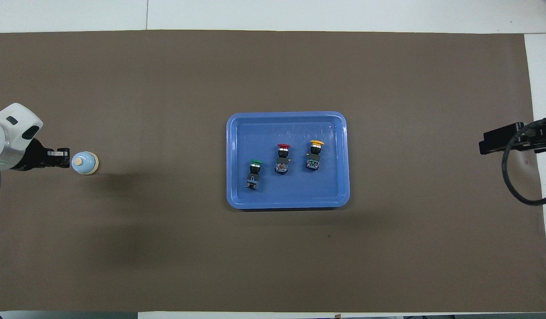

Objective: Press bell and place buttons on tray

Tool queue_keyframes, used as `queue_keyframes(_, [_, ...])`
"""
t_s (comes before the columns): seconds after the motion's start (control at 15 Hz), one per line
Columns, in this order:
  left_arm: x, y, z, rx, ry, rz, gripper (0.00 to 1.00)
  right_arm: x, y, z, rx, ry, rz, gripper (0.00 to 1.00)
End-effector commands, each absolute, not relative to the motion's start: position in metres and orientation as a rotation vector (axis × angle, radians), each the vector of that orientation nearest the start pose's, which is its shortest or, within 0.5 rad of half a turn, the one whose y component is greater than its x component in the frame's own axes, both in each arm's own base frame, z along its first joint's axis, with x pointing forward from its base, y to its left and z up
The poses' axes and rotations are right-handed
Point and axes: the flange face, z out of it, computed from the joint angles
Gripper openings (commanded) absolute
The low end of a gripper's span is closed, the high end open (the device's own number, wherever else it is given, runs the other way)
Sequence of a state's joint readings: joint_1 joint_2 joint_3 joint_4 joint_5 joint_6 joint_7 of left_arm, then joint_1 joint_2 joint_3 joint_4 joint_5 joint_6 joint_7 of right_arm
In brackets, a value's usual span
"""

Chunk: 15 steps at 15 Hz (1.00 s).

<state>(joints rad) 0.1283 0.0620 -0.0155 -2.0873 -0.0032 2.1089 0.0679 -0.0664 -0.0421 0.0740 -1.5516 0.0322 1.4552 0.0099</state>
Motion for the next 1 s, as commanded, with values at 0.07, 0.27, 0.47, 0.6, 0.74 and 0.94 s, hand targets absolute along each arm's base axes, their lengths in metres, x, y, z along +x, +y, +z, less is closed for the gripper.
queue_keyframes(0.07, [0.548,0.076,0.369,-3.134,-0.071,-0.011,0.0,0.525,0.009,0.646,-3.096,0.015,0.098,1.0])
queue_keyframes(0.27, [0.554,0.077,0.338,-3.134,-0.063,0.008,0.0,0.525,0.009,0.646,-3.096,0.015,0.098,1.0])
queue_keyframes(0.47, [0.555,0.076,0.322,-3.136,-0.061,0.03,0.0,0.525,0.009,0.646,-3.096,0.015,0.098,1.0])
queue_keyframes(0.6, [0.562,0.077,0.337,-3.136,-0.06,0.061,0.0,0.525,0.009,0.646,-3.096,0.015,0.098,1.0])
queue_keyframes(0.74, [0.577,0.071,0.378,-3.137,-0.046,0.13,0.0,0.525,0.009,0.646,-3.096,0.015,0.098,1.0])
queue_keyframes(0.94, [0.591,0.056,0.437,-3.135,-0.014,0.2,0.1,0.525,0.009,0.646,-3.096,0.015,0.101,1.0])
